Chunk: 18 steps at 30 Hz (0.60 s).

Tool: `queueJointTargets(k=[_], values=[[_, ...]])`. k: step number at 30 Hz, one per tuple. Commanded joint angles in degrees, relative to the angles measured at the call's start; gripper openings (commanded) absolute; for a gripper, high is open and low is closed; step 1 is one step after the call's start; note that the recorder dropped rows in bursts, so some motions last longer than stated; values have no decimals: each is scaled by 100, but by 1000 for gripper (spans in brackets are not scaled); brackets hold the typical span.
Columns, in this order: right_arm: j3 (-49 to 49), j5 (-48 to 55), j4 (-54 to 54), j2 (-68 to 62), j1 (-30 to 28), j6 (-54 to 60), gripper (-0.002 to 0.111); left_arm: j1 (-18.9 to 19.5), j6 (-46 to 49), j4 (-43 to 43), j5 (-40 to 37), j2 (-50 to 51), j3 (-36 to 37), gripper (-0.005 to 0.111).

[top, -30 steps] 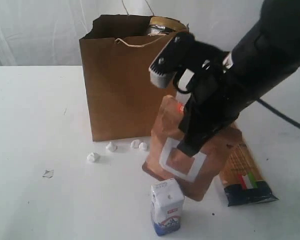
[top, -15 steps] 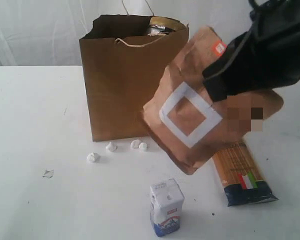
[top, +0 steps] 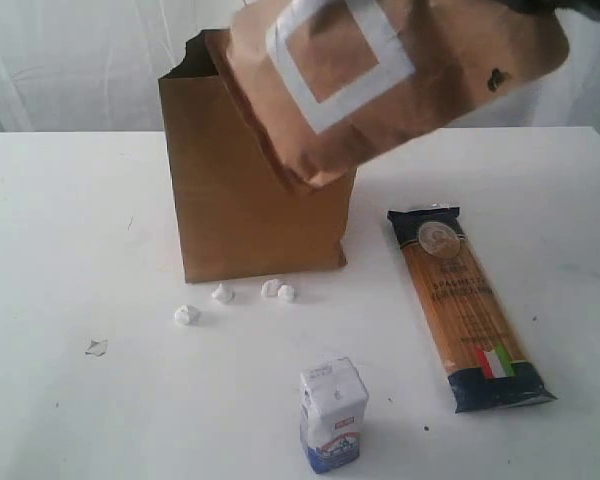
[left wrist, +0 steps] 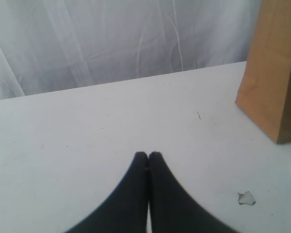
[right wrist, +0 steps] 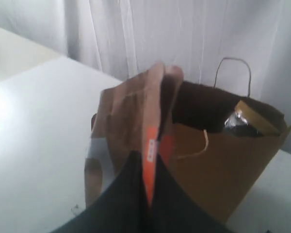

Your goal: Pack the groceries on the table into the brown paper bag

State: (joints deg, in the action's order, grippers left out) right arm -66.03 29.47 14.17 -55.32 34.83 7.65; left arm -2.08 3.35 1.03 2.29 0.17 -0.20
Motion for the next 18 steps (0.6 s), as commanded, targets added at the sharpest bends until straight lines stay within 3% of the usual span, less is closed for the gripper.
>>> queueJointTargets(k=[1, 18], values=[[-15, -1159, 99, 80, 3, -8, 0, 11, -8, 45, 60, -17, 20, 0], [-19, -3618, 39, -836, 3, 121, 0, 11, -8, 45, 60, -17, 20, 0]])
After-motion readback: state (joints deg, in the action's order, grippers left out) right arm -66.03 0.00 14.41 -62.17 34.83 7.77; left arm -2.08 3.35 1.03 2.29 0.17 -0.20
